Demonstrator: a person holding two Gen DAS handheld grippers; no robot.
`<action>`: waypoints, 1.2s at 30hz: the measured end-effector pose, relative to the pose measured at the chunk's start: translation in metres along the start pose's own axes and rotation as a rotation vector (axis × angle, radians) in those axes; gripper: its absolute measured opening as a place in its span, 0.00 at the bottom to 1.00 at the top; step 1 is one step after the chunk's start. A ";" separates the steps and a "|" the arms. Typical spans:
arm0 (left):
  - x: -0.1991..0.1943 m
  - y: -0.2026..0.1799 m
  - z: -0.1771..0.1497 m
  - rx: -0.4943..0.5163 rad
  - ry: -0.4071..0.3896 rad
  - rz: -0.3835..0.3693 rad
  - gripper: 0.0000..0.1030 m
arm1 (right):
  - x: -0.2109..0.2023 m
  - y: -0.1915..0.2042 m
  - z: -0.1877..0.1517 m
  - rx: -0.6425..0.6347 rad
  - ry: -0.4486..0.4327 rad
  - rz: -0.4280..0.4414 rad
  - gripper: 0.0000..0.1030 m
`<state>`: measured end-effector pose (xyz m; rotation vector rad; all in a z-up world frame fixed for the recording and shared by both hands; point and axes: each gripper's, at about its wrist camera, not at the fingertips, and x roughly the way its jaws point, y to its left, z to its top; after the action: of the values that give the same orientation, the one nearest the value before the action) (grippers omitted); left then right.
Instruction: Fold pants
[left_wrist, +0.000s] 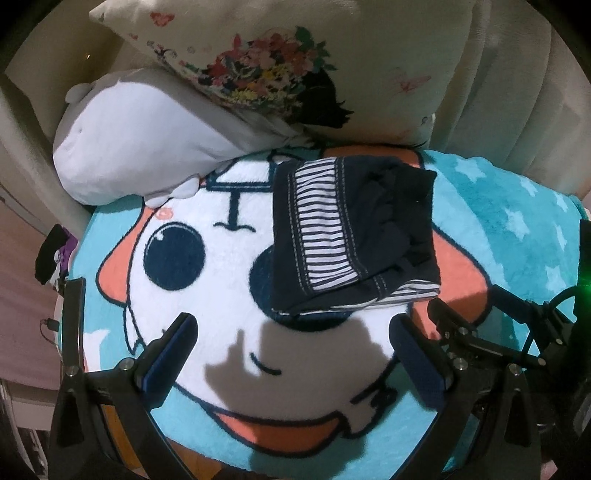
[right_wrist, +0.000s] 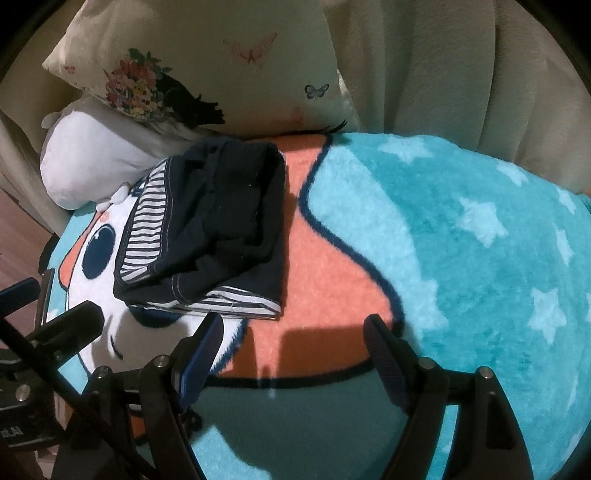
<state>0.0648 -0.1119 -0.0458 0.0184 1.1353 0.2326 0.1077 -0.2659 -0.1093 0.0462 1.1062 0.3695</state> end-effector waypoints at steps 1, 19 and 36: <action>0.000 0.002 0.000 -0.006 0.003 0.000 1.00 | 0.002 0.001 0.000 -0.002 0.004 -0.004 0.80; 0.014 0.010 -0.004 -0.026 0.052 -0.042 1.00 | 0.012 -0.016 -0.001 0.051 0.037 -0.086 0.80; 0.024 0.015 -0.005 -0.024 0.091 -0.085 1.00 | 0.014 -0.009 -0.005 0.049 0.053 -0.106 0.80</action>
<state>0.0675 -0.0927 -0.0672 -0.0623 1.2212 0.1728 0.1115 -0.2704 -0.1256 0.0209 1.1652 0.2495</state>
